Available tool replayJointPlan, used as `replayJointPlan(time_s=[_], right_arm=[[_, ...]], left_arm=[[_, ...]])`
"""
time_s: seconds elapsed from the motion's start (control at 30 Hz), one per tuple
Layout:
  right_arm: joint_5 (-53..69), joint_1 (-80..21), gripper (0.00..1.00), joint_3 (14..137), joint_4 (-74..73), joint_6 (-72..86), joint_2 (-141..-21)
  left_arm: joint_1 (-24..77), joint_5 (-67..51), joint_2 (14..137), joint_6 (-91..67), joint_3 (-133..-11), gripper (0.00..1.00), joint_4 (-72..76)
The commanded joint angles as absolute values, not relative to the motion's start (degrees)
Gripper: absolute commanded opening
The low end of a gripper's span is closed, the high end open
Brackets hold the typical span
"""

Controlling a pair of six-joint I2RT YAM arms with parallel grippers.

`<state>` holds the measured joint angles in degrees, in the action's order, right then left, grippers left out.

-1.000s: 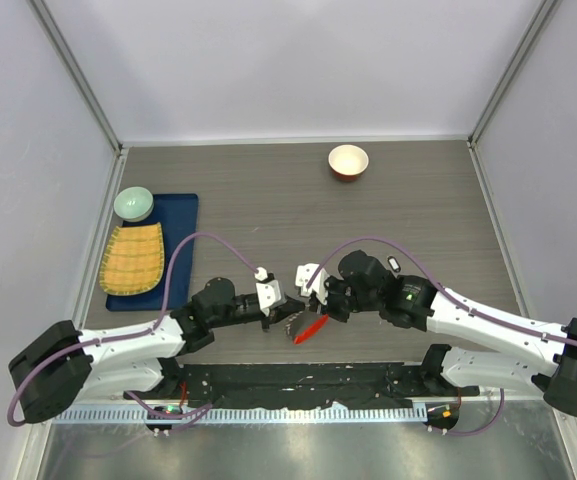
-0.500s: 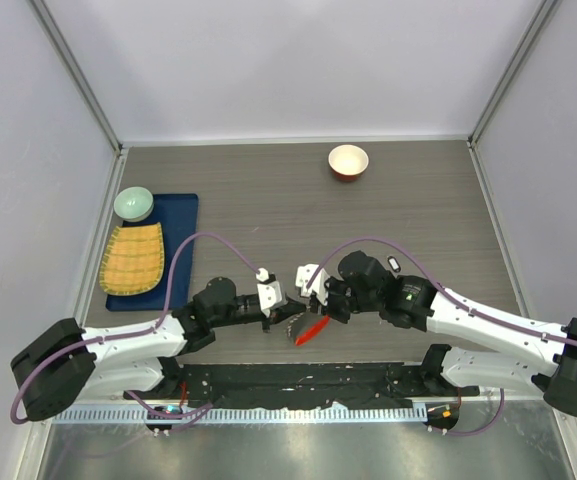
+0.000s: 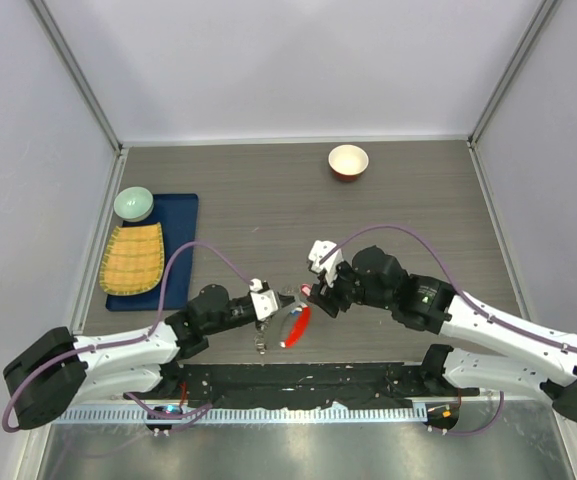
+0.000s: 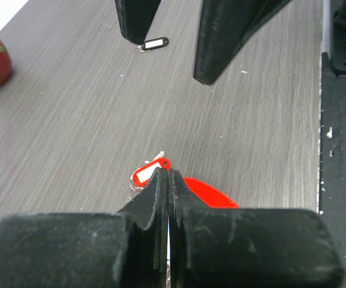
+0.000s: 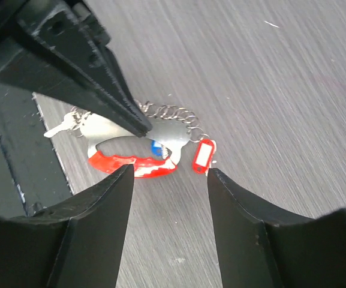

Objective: Put the keys on the keyring

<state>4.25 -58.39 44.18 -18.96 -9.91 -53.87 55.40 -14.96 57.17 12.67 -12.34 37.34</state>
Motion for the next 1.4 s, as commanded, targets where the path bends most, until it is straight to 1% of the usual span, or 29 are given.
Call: replayJointPlan(time_s=[0.0,0.07,0.13,0.17,0.23,0.27,0.3,0.33,0.37,0.4,0.47,0.5,0.57,0.6,0.73,0.93,1.1,1.3,1.37], right_arm=[[-2.4,-58.4,0.59,47.0,-19.4,-3.8,-55.4],[-2.2,-58.2,0.59,46.9,-19.3,-1.7,-56.9],[-1.4,-58.3,0.59,46.8,-18.6,-0.4,-60.1],[-1.2,-58.2,0.59,46.8,-17.6,-0.2,-61.2],[-1.7,-58.2,0.59,46.5,-14.6,1.8,-64.3],[-2.0,-58.0,0.58,46.1,-13.0,2.3,-65.2],[-2.0,-58.0,0.58,46.1,-11.6,3.6,-66.6],[-1.8,-57.8,0.57,46.2,-9.6,4.3,-68.2],[-1.4,-57.8,0.55,47.6,-9.1,5.3,-72.2],[-1.2,-57.8,0.53,48.5,-9.0,6.1,-74.2],[-0.8,-57.8,0.51,50.9,-8.4,9.6,-79.7],[-0.9,-57.8,0.5,51.3,-7.8,10.9,-80.9],[-0.8,-57.8,0.49,52.5,-6.5,14.8,-83.6],[-0.8,-57.8,0.48,53.2,-6.7,15.7,-85.9],[-0.8,-57.8,0.47,56.6,-8.0,18.5,-90.3],[-0.8,-57.8,0.38,63.5,-13.3,18.8,-97.3],[-0.8,-57.8,0.32,65.8,-15.3,19.9,-100.2],[-0.8,-57.8,0.27,67.9,-19.4,20.6,-102.1],[1.4,-57.8,0.27,68.3,-20.6,20.9,-102.4]], left_arm=[[55.5,-11.5,57.2,16.2,-12.7,0.0,38.0],[55.5,-8.7,57.4,13.6,-12.6,0.0,38.3],[55.5,-4.3,56.8,7.4,-11.2,0.09,40.1],[55.5,2.0,56.3,5.3,-10.7,0.12,40.3],[55.5,8.5,54.6,0.8,-10.1,0.21,38.5],[55.4,14.5,53.9,0.3,-10.1,0.25,37.3],[54.9,16.8,53.3,-1.6,-10.1,0.32,35.0],[54.5,19.3,52.5,-4.1,-10.1,0.35,33.9],[53.9,21.4,51.1,-5.8,-10.0,0.38,33.0],[52.0,24.5,50.1,-7.9,-9.9,0.43,30.8],[49.7,25.3,46.8,-13.7,-8.7,0.47,28.8],[47.0,25.1,45.5,-15.6,-8.1,0.53,26.7],[44.4,24.5,42.4,-20.6,-6.2,0.57,24.4],[42.3,24.7,39.2,-22.0,-5.8,0.61,21.6],[39.5,27.4,31.0,-24.8,-3.1,0.67,17.6],[39.4,28.6,20.8,-23.2,-2.5,0.67,13.5],[39.4,28.6,18.8,-23.0,-2.5,0.67,11.5],[39.4,27.9,20.7,-22.9,-3.4,0.68,11.4],[39.4,27.4,21.3,-22.9,-3.7,0.68,11.5]])
